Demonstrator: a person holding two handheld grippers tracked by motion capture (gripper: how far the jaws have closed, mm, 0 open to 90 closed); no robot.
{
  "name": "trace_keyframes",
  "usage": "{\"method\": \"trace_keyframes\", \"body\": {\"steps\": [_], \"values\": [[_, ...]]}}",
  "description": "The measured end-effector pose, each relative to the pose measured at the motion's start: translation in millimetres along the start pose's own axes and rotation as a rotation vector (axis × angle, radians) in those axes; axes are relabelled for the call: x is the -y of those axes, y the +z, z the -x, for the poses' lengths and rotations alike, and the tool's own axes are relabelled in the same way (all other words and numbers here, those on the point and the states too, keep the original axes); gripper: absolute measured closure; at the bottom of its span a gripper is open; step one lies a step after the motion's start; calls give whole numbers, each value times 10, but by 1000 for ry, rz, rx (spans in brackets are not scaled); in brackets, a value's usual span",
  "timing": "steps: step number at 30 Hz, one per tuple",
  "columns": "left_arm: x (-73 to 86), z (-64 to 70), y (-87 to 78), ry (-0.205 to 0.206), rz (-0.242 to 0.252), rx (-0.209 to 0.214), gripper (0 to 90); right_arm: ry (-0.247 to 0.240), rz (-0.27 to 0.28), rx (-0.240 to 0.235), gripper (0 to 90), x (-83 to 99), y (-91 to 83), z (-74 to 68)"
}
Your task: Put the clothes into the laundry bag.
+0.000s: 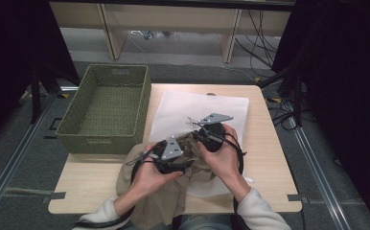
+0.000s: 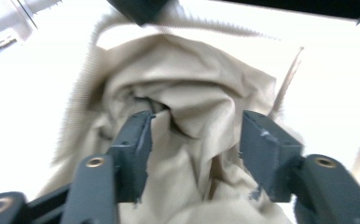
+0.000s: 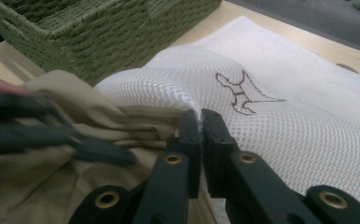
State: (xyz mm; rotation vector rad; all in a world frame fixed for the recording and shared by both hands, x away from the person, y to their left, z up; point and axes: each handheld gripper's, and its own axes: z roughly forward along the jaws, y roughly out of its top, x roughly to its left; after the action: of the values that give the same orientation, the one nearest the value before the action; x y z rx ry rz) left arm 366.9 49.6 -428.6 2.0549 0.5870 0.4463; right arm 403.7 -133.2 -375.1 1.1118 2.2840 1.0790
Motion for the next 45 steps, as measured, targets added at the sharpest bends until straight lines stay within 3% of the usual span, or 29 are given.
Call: {"method": "trace_keyframes", "body": {"steps": [3,5,7,8,9,10,11,13,15,19,21,22,23,24,25,26,28,29,30,34,35,36,37,38,39,41,43,45], "values": [[12,-80,-282,8,10,-25,395,4,-2,0,882,0,1,-1],[48,-97,-385,-26,19,-29,379,34,-19,9,882,-4,-18,-22],[96,-148,-482,-17,-2,-42,366,30,-18,10,882,-5,-19,-22],[123,-183,-520,-9,-17,-76,363,21,-16,11,882,-6,-17,-16],[158,-210,-538,-13,-16,-93,359,20,-13,12,882,-3,-13,-18],[174,-245,-555,9,-29,-101,351,19,-15,12,882,-2,-11,-19],[202,-279,-563,-3,-35,-126,346,30,-20,10,882,-5,-15,-28],[258,-350,-551,-10,-62,-144,338,8,-7,0,882,-4,0,-13],[316,-425,-523,6,-115,-158,331,10,-8,2,882,-4,-1,-13],[450,-479,-367,-18,-197,-157,328,-11,-11,-3,882,-3,3,7],[496,-480,-310,-17,-257,-140,401,-28,-8,-5,881,2,20,15],[511,-462,-281,-15,-272,-140,457,21,-25,4,881,3,12,-19],[511,-462,-281,-15,-272,-140,513,21,-25,4,881,3,12,-19],[518,-414,-248,-13,-283,-149,513,26,-35,4,882,8,15,-29],[509,-384,-234,-13,-291,-147,596,6,-35,2,881,12,29,-22],[499,-374,-232,-6,-297,-149,649,17,-32,3,881,19,41,-37],[461,-364,-241,-17,-297,-144,743,10,-40,-1,881,14,41,-31],[451,-366,-249,-27,-293,-138,773,41,-51,13,881,17,32,-49],[437,-373,-261,-38,-288,-131,796,18,-45,11,881,19,40,-32],[357,-368,-345,-120,-250,-94,842,14,-53,14,882,32,63,-20],[341,-341,-351,-160,-231,-85,844,14,-45,19,882,44,82,-22],[315,-314,-365,-175,-218,-69,845,36,-61,15,882,44,85,-35],[291,-276,-377,-206,-210,-50,846,19,-64,12,882,48,90,-25],[262,-251,-389,-220,-192,-26,846,36,-65,12,882,51,97,-37],[229,-217,-396,-233,-171,-16,846,2,-55,11,882,49,108,-20],[170,-169,-412,-248,-153,6,846,39,-61,4,882,52,103,-50],[107,-109,-402,-253,-126,31,847,-7,-55,12,882,49,102,-31],[68,-68,-374,-255,-116,52,848,26,-65,12,882,56,102,-56]]}}
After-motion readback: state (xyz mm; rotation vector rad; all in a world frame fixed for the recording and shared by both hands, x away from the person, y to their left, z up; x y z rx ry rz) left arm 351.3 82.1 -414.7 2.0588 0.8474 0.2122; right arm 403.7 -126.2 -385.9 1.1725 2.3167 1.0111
